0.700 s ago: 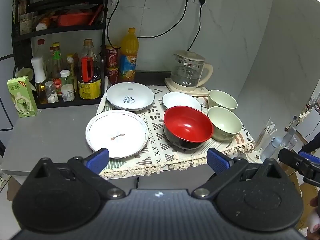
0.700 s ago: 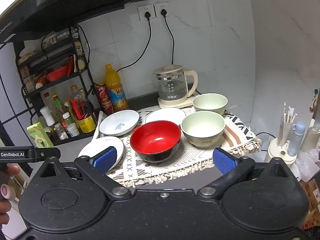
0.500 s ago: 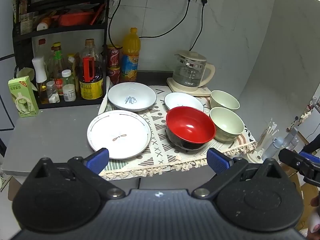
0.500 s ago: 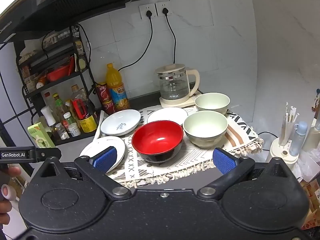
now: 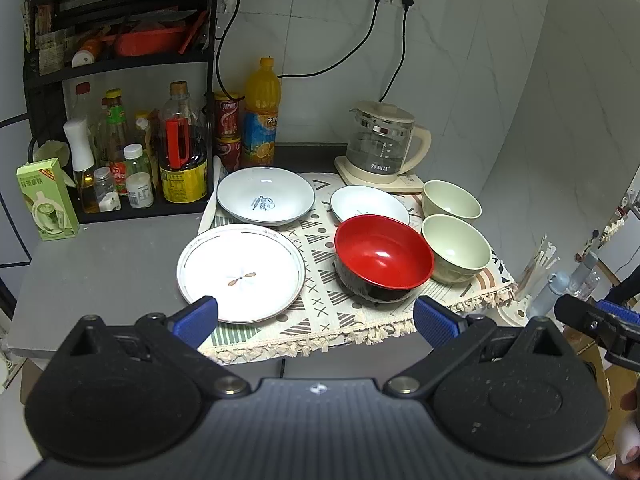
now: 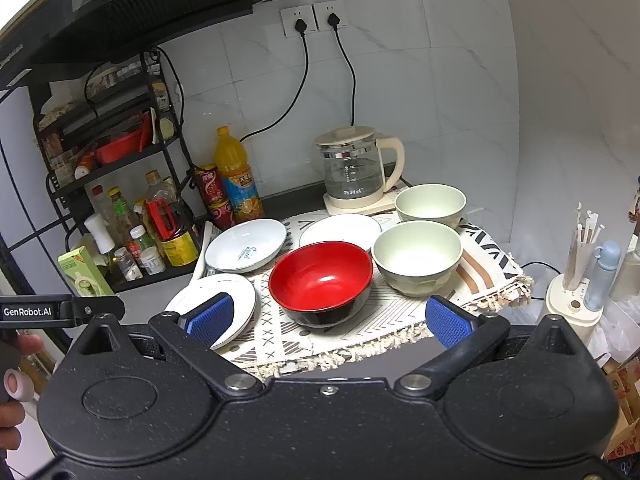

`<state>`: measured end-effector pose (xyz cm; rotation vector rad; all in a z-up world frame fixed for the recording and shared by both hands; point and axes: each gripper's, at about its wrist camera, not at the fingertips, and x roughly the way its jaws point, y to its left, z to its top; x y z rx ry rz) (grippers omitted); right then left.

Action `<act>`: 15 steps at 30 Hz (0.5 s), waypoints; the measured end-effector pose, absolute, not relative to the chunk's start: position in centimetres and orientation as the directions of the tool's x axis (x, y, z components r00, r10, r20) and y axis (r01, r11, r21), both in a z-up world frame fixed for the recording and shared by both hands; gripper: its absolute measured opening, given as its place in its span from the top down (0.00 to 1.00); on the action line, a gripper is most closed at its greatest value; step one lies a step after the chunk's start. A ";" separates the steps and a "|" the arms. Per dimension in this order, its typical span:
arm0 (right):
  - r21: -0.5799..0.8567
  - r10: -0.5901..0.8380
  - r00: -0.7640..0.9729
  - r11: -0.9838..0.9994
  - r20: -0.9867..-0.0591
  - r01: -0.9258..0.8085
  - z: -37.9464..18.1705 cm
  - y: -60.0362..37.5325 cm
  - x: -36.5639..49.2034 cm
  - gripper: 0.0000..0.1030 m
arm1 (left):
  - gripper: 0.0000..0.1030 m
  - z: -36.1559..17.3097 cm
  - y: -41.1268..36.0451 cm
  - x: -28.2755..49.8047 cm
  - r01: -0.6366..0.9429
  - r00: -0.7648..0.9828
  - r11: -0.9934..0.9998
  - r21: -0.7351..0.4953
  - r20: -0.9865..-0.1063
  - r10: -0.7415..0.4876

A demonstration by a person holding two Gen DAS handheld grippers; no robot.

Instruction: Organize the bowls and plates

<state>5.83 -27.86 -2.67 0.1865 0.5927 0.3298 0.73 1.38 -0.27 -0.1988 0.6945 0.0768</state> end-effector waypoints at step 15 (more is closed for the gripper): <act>0.269 0.362 0.777 0.929 -0.515 -0.254 -2.5 -27.8 5.5 0.00 | 0.00 0.0 1.3 0.8 -0.137 0.765 0.980 -0.147 -0.644 0.010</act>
